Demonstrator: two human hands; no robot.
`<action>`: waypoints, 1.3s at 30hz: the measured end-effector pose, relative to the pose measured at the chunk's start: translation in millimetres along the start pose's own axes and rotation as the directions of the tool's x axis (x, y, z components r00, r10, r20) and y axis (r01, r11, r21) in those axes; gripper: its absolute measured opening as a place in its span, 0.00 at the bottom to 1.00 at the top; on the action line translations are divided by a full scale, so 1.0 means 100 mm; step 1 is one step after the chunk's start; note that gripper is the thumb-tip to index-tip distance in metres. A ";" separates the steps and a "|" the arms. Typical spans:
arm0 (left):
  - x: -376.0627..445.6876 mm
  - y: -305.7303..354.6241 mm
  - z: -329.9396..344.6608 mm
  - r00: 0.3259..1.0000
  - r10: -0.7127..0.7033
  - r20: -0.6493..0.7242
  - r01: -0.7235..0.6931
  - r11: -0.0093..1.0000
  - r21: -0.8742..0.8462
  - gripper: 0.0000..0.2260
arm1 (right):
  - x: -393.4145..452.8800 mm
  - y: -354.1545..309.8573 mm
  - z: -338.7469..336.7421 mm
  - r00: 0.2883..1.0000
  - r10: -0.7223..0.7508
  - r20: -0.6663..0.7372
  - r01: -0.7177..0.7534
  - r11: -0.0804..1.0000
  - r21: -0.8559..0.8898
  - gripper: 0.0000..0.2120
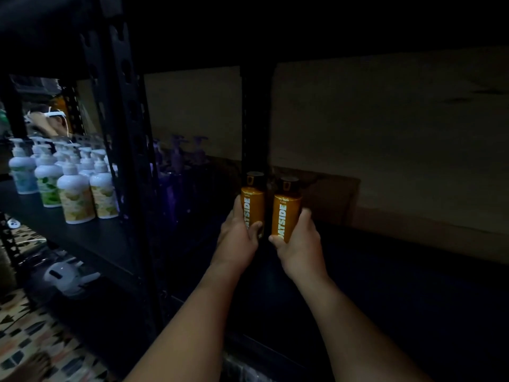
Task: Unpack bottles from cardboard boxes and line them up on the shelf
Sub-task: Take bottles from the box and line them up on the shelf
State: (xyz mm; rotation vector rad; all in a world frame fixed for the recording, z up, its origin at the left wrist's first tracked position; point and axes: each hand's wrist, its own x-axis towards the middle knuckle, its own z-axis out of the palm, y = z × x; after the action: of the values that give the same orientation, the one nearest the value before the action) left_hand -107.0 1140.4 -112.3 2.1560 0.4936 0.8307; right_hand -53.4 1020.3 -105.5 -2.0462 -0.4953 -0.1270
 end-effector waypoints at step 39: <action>-0.14 0.19 -0.05 0.994 -0.005 -0.108 0.023 0.986 0.164 0.39 | -0.06 0.10 0.00 0.989 -0.145 0.019 0.145 0.989 0.007 0.38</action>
State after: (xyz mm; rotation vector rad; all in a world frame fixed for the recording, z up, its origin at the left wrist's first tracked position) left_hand -118.7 1122.9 -101.4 2.2635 0.6525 0.9302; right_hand -54.8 1014.7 -115.1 -2.0073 -0.6559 -0.1927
